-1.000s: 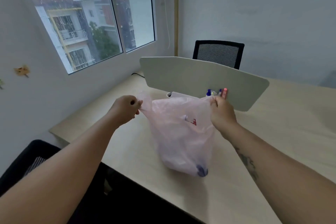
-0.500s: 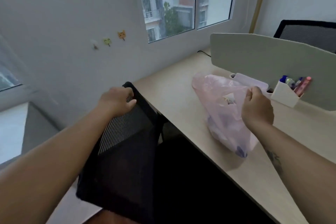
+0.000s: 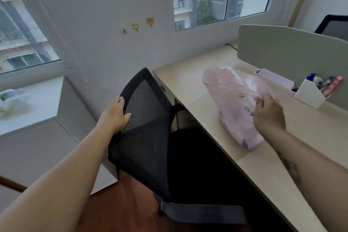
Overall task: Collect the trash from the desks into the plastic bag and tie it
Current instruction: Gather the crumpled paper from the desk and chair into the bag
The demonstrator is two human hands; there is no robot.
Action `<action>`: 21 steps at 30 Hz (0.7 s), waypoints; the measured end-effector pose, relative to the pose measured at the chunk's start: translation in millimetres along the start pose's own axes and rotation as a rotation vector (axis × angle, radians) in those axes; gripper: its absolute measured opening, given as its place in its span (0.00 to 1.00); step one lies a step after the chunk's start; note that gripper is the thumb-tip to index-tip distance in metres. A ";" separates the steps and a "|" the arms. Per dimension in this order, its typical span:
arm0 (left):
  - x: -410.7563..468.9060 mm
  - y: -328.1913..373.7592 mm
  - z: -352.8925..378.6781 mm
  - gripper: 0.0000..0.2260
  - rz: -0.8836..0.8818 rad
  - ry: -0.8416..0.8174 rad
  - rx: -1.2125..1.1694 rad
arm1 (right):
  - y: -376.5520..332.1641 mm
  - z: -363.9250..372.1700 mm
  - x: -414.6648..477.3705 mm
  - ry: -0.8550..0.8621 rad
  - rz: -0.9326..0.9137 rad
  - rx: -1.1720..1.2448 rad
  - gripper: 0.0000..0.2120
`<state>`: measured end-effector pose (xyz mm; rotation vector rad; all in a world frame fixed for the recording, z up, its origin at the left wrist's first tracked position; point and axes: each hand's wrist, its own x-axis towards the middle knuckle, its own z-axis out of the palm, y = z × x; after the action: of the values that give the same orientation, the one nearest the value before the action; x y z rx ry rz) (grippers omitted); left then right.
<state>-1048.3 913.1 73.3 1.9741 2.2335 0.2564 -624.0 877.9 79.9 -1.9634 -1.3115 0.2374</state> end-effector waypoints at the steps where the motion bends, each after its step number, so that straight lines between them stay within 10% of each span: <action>1: -8.5 1.1 5.6 0.31 -0.013 0.022 -0.020 | 1.3 -1.7 1.2 0.007 0.042 0.064 0.14; 21: -125.4 196.8 46.6 0.23 -0.216 0.142 -0.456 | 11.9 -48.7 7.9 0.252 0.391 0.575 0.13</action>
<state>-832.1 813.5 72.1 1.5091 2.1936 0.8157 -586.2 858.9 108.1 -1.6600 -0.5975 0.4788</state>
